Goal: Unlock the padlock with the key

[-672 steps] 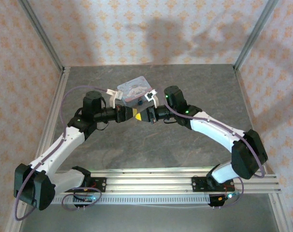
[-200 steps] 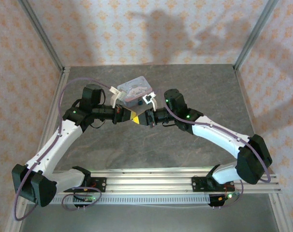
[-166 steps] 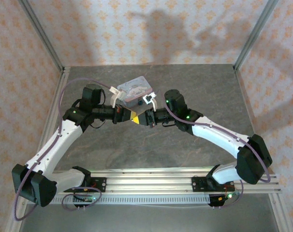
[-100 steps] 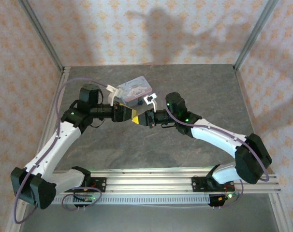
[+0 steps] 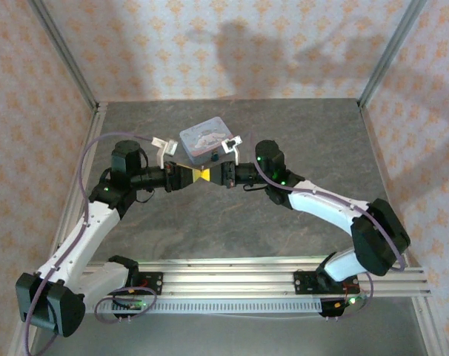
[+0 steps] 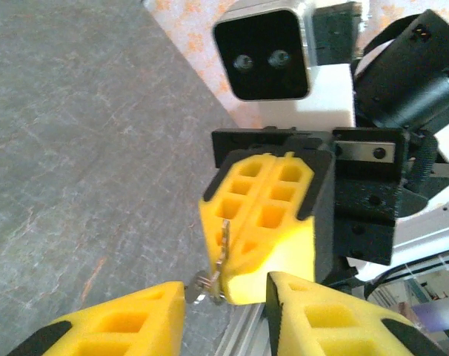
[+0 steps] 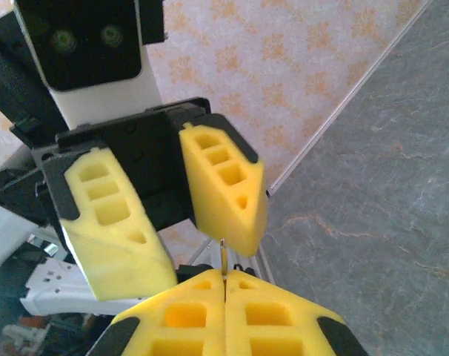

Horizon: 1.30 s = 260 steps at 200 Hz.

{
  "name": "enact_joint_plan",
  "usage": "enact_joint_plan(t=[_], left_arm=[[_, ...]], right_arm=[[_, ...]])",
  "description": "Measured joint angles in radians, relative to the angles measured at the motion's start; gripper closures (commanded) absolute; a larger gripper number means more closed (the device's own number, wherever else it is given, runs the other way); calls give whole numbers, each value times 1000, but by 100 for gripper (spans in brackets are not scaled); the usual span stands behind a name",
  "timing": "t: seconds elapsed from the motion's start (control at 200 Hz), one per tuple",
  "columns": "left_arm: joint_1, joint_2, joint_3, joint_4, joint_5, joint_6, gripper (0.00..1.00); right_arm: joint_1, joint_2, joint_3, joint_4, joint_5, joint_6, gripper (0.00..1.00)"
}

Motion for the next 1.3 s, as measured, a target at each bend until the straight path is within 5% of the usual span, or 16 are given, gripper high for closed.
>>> enact_joint_plan(t=[0.47, 0.816, 1.301], left_arm=[[0, 0, 0, 28, 48, -6, 82], [21, 11, -2, 58, 47, -46, 69], [27, 31, -9, 108, 62, -85, 78]], right_arm=[[-5, 0, -1, 69, -21, 48, 100], [-5, 0, -8, 79, -26, 58, 100], [-5, 0, -11, 102, -26, 79, 100]])
